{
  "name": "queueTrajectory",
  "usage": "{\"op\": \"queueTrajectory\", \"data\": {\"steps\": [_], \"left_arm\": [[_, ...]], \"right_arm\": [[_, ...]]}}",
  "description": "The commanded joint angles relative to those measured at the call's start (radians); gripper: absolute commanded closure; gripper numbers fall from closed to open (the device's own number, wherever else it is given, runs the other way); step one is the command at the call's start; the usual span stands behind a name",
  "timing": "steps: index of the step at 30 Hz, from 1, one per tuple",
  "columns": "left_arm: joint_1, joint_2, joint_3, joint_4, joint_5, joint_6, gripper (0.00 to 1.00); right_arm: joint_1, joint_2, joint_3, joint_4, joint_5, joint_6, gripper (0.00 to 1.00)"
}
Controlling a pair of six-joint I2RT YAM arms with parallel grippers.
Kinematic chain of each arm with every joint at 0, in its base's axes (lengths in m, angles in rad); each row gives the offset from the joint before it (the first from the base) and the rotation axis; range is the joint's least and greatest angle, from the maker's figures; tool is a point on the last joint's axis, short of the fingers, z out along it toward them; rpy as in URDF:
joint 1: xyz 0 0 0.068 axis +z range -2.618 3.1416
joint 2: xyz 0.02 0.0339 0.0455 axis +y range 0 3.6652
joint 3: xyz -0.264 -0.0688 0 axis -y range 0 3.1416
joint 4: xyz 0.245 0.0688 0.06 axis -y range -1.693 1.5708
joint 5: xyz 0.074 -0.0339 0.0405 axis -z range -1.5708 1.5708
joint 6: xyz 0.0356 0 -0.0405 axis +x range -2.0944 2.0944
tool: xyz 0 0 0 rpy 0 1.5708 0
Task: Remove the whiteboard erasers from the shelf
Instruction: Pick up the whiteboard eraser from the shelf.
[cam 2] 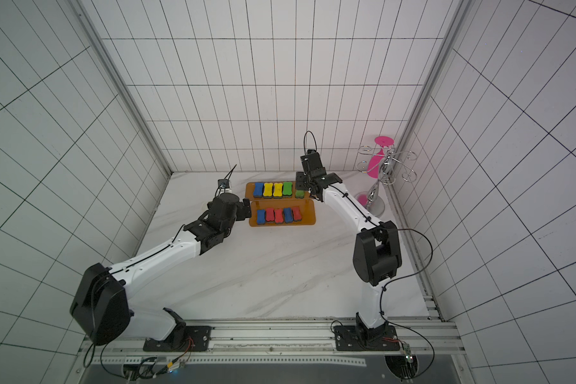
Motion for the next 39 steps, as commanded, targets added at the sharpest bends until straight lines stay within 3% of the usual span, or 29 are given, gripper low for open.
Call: {"op": "queueTrajectory", "data": {"steps": [1,26,32,39], "left_arm": [[-0.005,-0.025,0.024,-0.032,-0.02,-0.02,0.01],[-0.004,-0.013,0.031,-0.055,-0.01,-0.055,0.01],[-0.004,-0.013,0.024,-0.055,-0.007,-0.061,0.01],[-0.007,-0.013,0.027,-0.066,-0.002,-0.063,0.02]], "right_arm": [[0.025,-0.015,0.003,-0.06,0.066,0.099,0.4],[0.045,0.117,0.1,-0.126,0.06,0.088,0.4],[0.045,0.143,0.1,-0.139,0.085,0.091,0.45],[0.046,0.131,0.083,-0.139,0.084,0.105,0.64]]}}
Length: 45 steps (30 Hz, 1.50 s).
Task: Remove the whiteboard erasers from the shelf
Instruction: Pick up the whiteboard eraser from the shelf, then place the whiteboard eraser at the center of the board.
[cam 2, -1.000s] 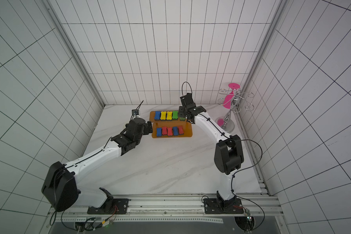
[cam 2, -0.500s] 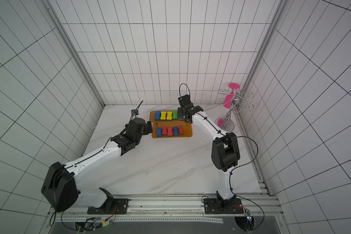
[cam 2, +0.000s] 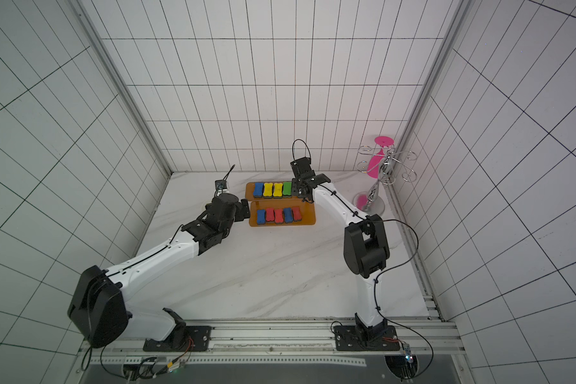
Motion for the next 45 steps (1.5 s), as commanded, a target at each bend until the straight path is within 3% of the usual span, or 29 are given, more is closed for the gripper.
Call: {"op": "queueTrajectory", "data": {"steps": [1,8,13,18,29,39,45], "left_arm": [[-0.008,0.001,0.022,-0.023,-0.003,-0.01,0.02],[-0.016,-0.067,0.006,-0.111,0.02,-0.036,0.02],[-0.015,-0.146,-0.058,-0.117,0.065,-0.048,0.01],[-0.016,-0.167,-0.054,-0.13,0.111,-0.041,0.02],[-0.015,-0.198,-0.081,-0.144,0.143,-0.053,0.01],[-0.031,-0.22,-0.107,-0.143,0.125,-0.055,0.01],[-0.038,-0.227,-0.107,-0.138,0.115,-0.051,0.01]], "right_arm": [[0.009,-0.001,0.011,-0.045,0.005,0.018,0.67],[0.03,-0.213,-0.125,-0.049,0.025,0.085,0.73],[0.131,-0.47,-0.473,-0.012,0.087,0.175,0.74],[0.277,-0.617,-0.785,0.007,0.112,0.323,0.73],[0.487,-0.674,-1.075,0.037,0.114,0.574,0.72],[0.623,-0.678,-1.162,-0.007,0.101,0.698,0.69],[0.645,-0.676,-1.188,-0.027,0.082,0.708,0.67]]}}
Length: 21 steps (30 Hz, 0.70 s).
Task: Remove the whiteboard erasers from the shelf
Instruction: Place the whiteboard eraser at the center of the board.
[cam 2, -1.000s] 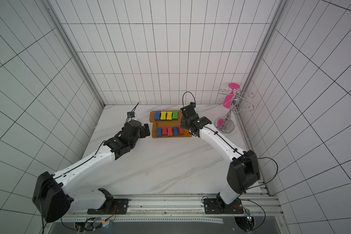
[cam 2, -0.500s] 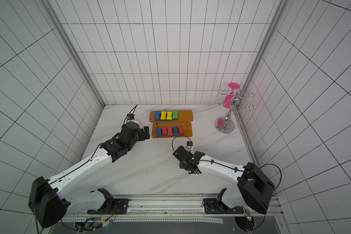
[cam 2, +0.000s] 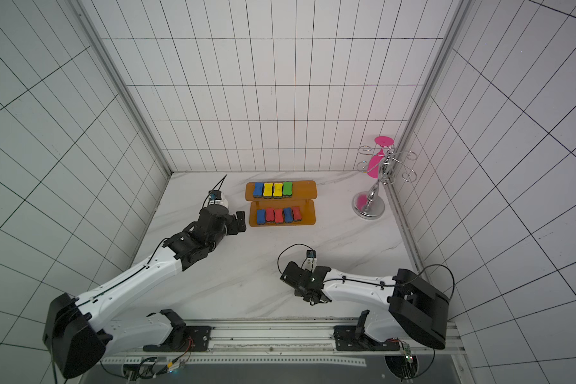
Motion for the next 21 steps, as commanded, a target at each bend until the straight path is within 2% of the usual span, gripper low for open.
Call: {"op": "queueTrajectory", "data": {"steps": [1,10,21], "left_arm": [[-0.005,-0.017,-0.008,0.001,-0.014,-0.002,0.01],[-0.006,-0.014,-0.017,0.014,-0.016,-0.01,0.02],[-0.006,0.003,0.016,0.006,-0.013,-0.008,0.01]], "right_arm": [[0.013,-0.011,-0.031,-0.046,-0.01,0.033,0.66],[0.013,-0.025,-0.055,-0.052,-0.01,0.015,0.57],[0.016,-0.074,-0.015,-0.127,0.025,-0.022,0.53]]}}
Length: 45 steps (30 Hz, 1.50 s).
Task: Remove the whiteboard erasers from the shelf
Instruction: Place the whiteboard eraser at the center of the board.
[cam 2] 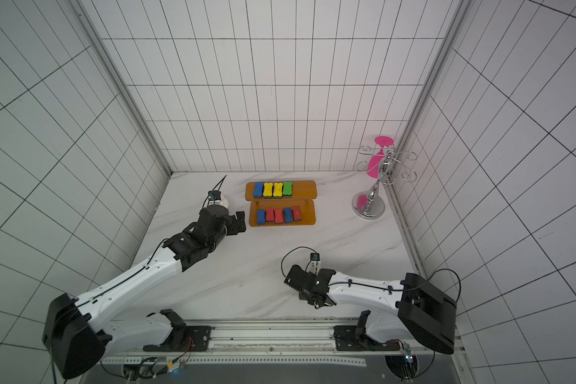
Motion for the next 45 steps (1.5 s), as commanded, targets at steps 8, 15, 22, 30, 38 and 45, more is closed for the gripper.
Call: {"op": "queueTrajectory", "data": {"steps": [8,15,22,30,38,45], "left_arm": [[-0.002,0.038,0.072,-0.01,0.016,-0.015,0.01],[0.005,0.075,0.116,-0.014,0.051,-0.01,0.02],[0.024,0.088,0.12,-0.026,0.116,-0.024,0.02],[0.025,0.093,0.113,-0.025,0.128,-0.012,0.02],[0.026,0.09,0.106,-0.025,0.126,-0.008,0.01],[0.025,0.087,0.1,-0.026,0.125,-0.01,0.02]], "right_arm": [[-0.032,-0.123,0.144,-0.174,0.089,-0.135,0.5],[-0.141,-0.075,0.247,-0.164,0.002,-0.294,0.49],[-0.191,-0.133,0.105,-0.154,-0.117,-0.247,0.48],[-0.207,-0.193,-0.008,-0.085,-0.191,-0.238,0.39],[-0.215,-0.141,-0.028,0.012,-0.221,-0.257,0.36],[-0.215,-0.085,-0.028,0.055,-0.234,-0.262,0.39]]}}
